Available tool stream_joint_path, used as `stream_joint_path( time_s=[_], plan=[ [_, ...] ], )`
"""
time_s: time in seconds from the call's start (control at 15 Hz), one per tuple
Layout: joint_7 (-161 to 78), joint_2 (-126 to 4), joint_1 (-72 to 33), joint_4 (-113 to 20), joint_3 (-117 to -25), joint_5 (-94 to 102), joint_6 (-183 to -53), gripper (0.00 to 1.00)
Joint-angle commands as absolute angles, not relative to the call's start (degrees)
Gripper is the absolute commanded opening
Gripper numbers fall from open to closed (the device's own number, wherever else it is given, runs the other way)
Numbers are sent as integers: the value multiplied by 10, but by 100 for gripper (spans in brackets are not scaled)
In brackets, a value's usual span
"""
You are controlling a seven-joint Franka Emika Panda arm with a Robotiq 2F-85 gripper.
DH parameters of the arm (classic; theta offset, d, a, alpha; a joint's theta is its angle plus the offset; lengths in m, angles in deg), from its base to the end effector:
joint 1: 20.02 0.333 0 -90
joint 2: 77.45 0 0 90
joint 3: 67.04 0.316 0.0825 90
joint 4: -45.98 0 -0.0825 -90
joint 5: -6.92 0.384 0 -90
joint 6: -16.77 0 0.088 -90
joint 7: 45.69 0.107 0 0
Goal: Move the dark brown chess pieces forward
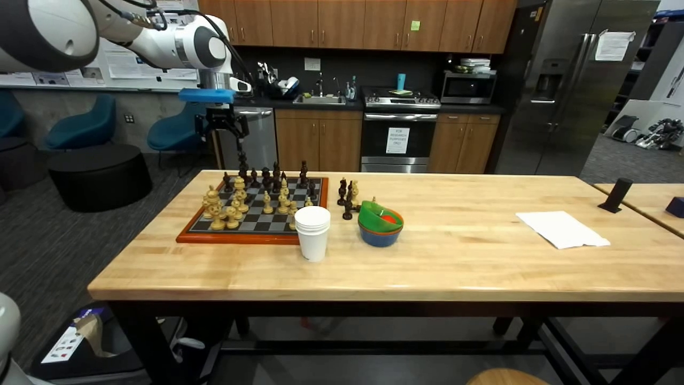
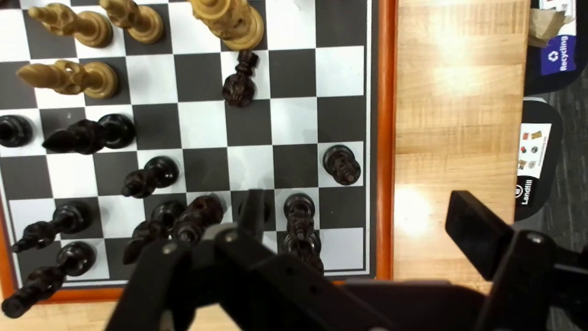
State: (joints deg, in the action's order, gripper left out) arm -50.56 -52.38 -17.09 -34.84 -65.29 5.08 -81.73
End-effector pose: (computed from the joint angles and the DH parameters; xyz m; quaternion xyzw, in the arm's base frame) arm 0.6723 0.0487 0.4412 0.9942 0.0854 -0.0644 0.0090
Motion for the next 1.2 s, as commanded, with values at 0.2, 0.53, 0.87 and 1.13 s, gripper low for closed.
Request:
stream_joint_path(
  time_s=[0.2,0.53,0.87,1.13],
  plan=[
    [-503,-521,-172,-346,-650,51,-813,100],
    [-468,-514,-171,-348,-652,62,-833,100],
    [-423,-500,-171,-357,-653,83,-855,100],
    [-398,-485,-170,-361,-655,93,-871,100]
  ],
)
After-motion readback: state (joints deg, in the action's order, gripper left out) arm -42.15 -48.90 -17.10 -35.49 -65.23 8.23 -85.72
